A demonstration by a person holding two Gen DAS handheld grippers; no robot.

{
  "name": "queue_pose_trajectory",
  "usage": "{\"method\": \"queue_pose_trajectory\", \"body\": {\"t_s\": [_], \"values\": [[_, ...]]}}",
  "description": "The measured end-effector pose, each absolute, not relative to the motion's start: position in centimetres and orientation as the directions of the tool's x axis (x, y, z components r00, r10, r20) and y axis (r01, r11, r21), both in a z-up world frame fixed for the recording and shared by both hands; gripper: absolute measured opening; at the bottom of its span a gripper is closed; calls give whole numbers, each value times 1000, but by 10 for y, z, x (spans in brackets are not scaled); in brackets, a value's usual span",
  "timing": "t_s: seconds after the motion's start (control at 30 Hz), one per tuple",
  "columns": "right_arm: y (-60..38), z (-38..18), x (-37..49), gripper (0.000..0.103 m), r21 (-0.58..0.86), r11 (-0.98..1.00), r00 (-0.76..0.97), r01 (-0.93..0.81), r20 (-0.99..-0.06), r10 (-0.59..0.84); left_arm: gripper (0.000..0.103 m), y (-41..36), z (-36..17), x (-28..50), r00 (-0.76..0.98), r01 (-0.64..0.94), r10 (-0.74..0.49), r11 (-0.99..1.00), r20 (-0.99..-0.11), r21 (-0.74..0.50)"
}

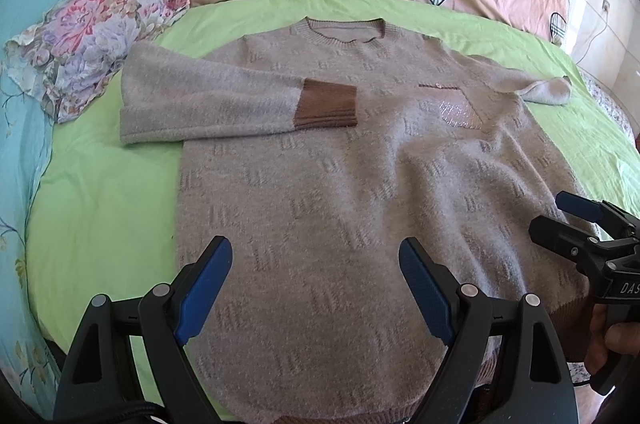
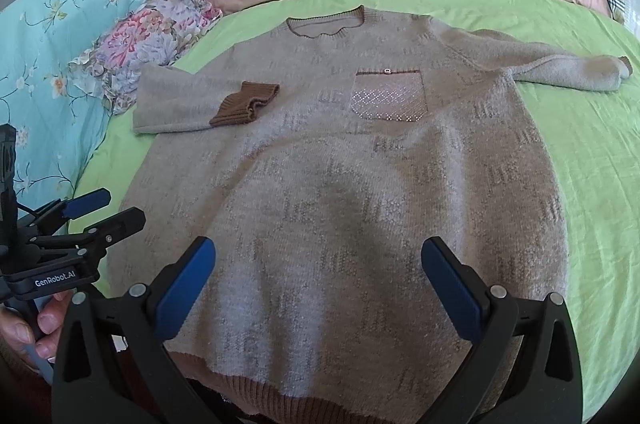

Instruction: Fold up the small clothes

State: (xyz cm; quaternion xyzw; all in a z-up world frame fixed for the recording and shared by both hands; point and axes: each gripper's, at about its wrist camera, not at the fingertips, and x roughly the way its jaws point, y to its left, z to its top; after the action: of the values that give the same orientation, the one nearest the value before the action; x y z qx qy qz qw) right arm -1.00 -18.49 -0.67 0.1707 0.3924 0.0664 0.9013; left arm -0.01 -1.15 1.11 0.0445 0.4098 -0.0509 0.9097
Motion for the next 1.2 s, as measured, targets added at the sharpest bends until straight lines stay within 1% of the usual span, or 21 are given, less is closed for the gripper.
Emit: {"method": "queue_pose_trajectory", "body": {"t_s": [0.33, 0.57, 0.73, 0.8, 0.87, 0.97, 1.07, 1.2], "values": [[-248, -6, -5, 103, 396, 910, 703, 125, -682, 201, 86, -15, 9, 28, 629, 141, -57, 989, -775, 41], [-351, 6, 12, 103, 439, 857, 740, 268, -664, 109, 86, -16, 14, 57, 622, 126, -37, 991, -782, 53], [-437, 10, 34, 102, 454, 799, 753, 394, -658, 3, 87, -22, 15, 78, 609, 123, -36, 991, -792, 50], [-465, 10, 47, 97, 441, 782, 740, 441, -672, -39, 87, -26, 14, 87, 602, 125, -36, 991, -798, 50], [-492, 6, 61, 84, 432, 758, 720, 489, -691, -71, 87, -29, 12, 95, 595, 125, -33, 991, -803, 52], [-528, 2, 86, 74, 437, 723, 703, 536, -705, -95, 87, -32, 9, 109, 580, 116, -29, 992, -814, 47], [-564, -1, 115, 73, 426, 695, 684, 579, -718, -129, 87, -34, 5, 121, 564, 109, -26, 993, -826, 43], [-609, -11, 145, 73, 330, 660, 598, 675, -769, -228, 87, -36, -1, 134, 550, 99, -19, 994, -835, 43]]}}
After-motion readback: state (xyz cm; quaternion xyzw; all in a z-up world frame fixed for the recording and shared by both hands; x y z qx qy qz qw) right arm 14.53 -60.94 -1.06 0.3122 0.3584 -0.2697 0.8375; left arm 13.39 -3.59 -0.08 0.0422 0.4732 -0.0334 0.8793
